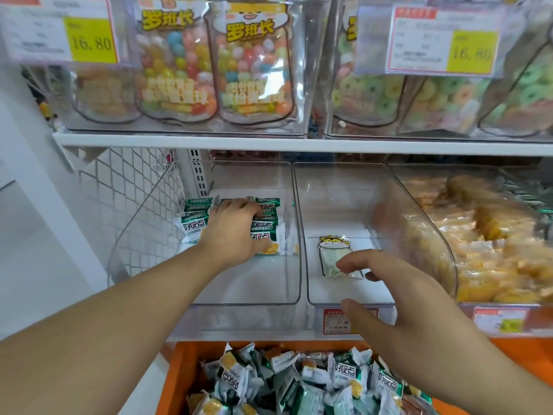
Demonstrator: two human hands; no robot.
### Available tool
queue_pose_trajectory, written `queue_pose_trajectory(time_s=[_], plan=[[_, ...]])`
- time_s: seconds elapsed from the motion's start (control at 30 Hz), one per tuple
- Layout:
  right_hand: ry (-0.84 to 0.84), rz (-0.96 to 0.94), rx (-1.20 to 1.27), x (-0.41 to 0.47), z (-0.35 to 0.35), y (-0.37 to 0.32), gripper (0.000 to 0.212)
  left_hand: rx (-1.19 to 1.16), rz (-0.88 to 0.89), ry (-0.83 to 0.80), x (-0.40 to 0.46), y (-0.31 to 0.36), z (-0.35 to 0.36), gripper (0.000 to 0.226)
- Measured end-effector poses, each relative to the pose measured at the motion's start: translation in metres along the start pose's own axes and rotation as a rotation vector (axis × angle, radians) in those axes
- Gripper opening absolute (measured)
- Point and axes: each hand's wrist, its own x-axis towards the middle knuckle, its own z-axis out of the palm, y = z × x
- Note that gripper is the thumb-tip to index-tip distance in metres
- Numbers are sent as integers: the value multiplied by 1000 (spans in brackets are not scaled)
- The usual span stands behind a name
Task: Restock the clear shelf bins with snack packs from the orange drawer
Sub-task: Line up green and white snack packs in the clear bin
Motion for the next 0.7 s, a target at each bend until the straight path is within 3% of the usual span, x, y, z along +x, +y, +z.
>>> queue_pose_trajectory(time_s=[0.1,0.3,0.5,0.7], plan=[[-9,12,18,-1,0,0,36,-79,-41,-8,-9,0,-10,72],[-9,32,87,-15,-5,-8,34,-295,-57,72,-62,20,-49,56],[-83,12,170,-46,1,-7,13,-470,-11,209,-156,67,-64,24],[-375,149,-3,-79,57,33,11,-587,-146,-133,-229,79,-2,15]])
